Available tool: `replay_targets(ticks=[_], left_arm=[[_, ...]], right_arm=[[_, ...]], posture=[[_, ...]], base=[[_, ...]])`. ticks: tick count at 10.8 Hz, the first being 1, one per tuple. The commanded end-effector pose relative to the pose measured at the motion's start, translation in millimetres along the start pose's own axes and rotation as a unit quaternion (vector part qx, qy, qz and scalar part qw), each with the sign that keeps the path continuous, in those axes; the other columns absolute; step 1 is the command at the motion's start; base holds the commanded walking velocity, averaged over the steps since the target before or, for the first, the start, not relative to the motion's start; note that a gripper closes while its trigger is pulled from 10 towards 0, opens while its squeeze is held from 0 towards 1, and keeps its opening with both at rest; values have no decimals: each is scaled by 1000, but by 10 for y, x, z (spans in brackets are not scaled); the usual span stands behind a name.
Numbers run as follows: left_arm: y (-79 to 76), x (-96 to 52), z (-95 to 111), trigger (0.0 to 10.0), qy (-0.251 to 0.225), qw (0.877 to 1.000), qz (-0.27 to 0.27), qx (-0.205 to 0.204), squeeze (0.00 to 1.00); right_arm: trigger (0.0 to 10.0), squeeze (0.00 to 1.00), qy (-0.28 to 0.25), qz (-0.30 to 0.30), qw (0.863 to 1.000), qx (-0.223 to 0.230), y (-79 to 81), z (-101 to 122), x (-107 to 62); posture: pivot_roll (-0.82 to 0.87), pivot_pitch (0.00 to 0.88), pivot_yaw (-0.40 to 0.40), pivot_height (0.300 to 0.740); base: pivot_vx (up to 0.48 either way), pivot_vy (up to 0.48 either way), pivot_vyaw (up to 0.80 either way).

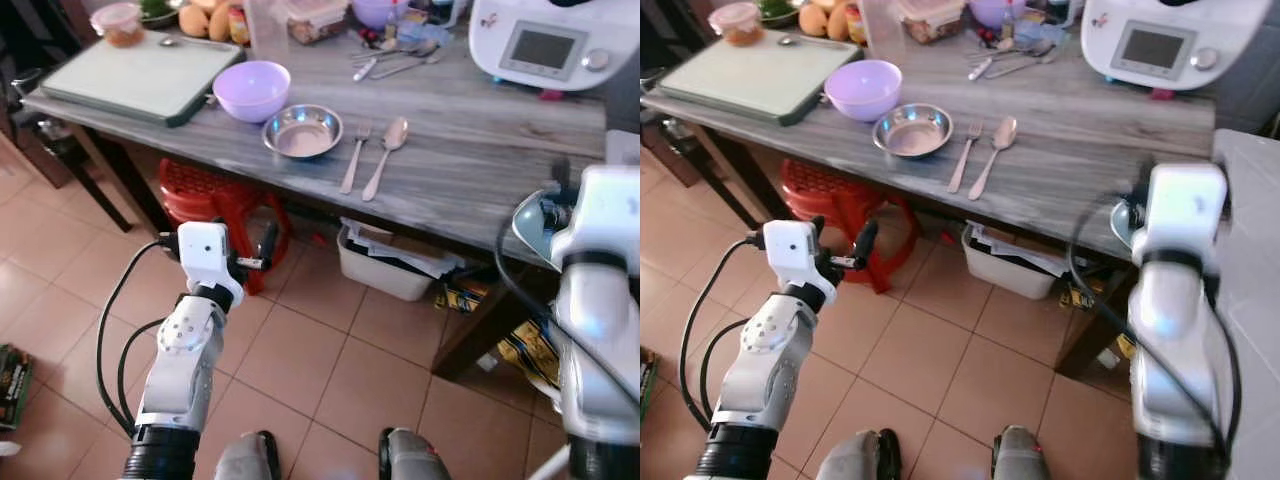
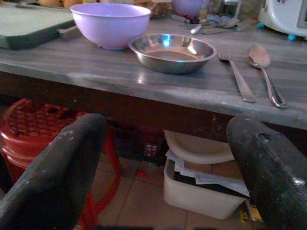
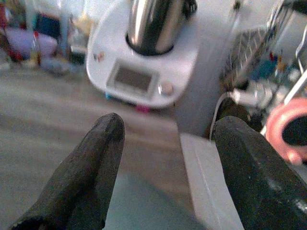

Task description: Setting the table

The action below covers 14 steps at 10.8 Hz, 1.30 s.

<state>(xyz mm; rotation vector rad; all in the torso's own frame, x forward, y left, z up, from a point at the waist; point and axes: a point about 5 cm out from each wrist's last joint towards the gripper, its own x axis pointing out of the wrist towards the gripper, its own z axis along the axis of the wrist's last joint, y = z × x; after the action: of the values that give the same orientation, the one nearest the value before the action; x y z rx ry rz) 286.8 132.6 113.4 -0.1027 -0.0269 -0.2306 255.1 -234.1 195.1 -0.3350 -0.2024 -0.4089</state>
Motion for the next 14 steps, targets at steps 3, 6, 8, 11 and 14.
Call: replay_targets(ticks=[3,6,8,11,14], left_arm=[[9,-53,18,10000,2,1000,-8,-2,0],[13,-47,36,10000,2,1000,-16,-1,0],[1,-44,43,10000,1,1000,-21,-1,0],[-15,-34,48,10000,0,1000,-26,-3,0],[-15,-26,51,10000,-2,1000,-28,-4,0]], right_arm=[[10000,0,42,11,998,46,27,-55,-242],[10000,0,69,24,992,98,47,-97,-381],[10000,137,81,32,989,116,16,-122,-431],[10000,1000,71,40,991,108,34,-95,-443],[10000,1000,69,43,992,100,1,-115,-471]], posture=[[-109,190,77,740],[-111,195,90,740],[-116,194,95,740],[-117,187,93,740],[-121,184,93,740]], base=[[0,0,0],[0,0,0],[0,0,0],[0,0,0],[0,0,0]])
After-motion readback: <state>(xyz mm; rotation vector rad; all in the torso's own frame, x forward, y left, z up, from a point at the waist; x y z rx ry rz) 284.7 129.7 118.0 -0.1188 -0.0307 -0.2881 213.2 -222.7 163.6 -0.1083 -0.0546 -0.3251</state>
